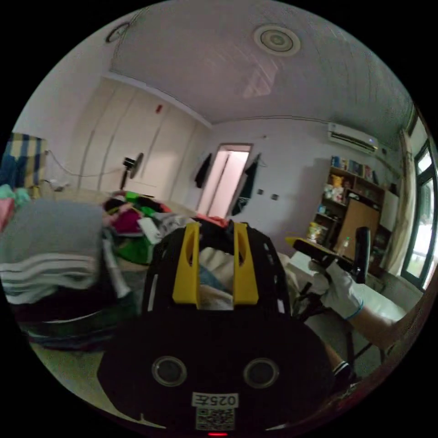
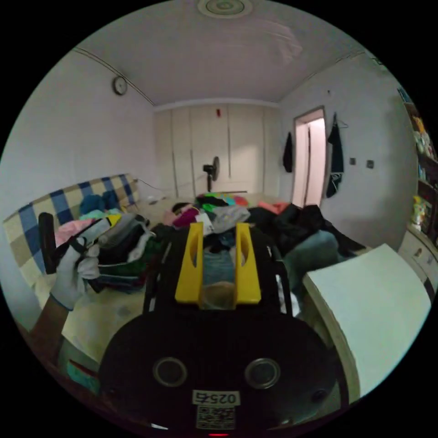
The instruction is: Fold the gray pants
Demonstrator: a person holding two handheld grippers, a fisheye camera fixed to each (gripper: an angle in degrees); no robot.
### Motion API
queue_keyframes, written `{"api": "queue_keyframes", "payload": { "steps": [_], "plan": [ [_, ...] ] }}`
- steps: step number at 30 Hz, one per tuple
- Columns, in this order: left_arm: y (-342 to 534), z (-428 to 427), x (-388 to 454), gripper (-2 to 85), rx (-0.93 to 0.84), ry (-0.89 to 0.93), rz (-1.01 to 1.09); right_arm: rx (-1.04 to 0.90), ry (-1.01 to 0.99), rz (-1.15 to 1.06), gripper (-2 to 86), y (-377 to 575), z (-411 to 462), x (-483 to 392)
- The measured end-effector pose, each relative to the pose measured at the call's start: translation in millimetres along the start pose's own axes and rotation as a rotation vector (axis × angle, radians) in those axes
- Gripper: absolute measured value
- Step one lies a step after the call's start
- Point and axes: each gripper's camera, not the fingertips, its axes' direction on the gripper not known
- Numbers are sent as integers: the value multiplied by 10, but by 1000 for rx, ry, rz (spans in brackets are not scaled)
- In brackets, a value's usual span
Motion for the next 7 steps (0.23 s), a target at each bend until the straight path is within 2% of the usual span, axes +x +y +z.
{"api": "queue_keyframes", "payload": {
  "steps": [2,3,7],
  "plan": [
    [206,807,27,80,-221,26,-17,-138,12,116,134,293,296,349],
    [284,963,35,84,-267,14,-13,-162,10,139,136,394,353,415],
    [921,1653,-1,125,-661,-109,86,-295,81,259,151,1045,665,724]
  ]
}}
